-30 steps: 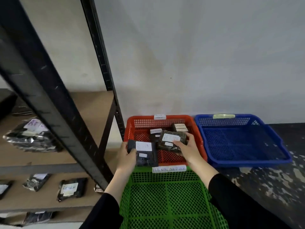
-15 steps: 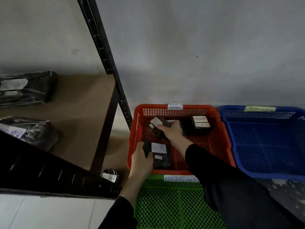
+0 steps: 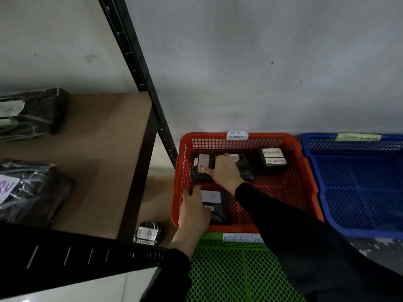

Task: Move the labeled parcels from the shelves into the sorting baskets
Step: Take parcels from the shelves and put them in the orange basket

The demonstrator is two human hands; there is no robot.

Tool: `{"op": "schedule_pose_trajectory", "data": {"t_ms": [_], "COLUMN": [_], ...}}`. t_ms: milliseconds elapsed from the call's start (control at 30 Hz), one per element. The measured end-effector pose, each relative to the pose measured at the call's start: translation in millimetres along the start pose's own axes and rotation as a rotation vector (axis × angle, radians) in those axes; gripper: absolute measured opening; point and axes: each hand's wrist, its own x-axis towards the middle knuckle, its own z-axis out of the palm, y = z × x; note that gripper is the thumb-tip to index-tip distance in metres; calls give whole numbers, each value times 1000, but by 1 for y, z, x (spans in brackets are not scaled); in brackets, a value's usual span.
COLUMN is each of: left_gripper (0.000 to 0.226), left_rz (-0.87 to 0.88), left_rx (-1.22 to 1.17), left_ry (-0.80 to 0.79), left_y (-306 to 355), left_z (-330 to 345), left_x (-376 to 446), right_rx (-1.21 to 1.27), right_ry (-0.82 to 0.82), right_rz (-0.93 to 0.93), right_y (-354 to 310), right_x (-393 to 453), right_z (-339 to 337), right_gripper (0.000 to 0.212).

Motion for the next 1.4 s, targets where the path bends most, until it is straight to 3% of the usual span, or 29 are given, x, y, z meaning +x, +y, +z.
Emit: {"op": "schedule_pose_trajectory", "data": {"t_ms": [300, 600, 767, 967, 1100, 1200, 1400], "left_gripper": [73, 94, 80, 74, 76, 61, 41], "left_rz": [32, 130, 215, 255, 243, 259, 393], "left_rx": [286, 245, 489, 580, 516, 403, 257], "left_ry": [-91, -167, -118, -47, -74, -37, 99], "left_y": [7, -7, -4, -5, -4, -3, 5], "left_z": [6, 13, 15, 14, 11, 3, -26], "left_x": [16, 35, 37, 40, 35, 24, -41], "right_rx": [-352, -229, -138, -144, -266, -381, -435], "right_ry": [133, 17, 20, 7, 87, 177, 148], "right_rz": [-55, -9, -19, -60, -145, -211, -211], "right_y": [23, 45, 57, 78, 81, 83, 78], "right_x": [-24, -36, -83, -157, -178, -184, -187], "right_z": [-16, -24, -47, -60, -49, -43, -47], "right_gripper": [45, 51, 46, 27, 38, 45, 60]}}
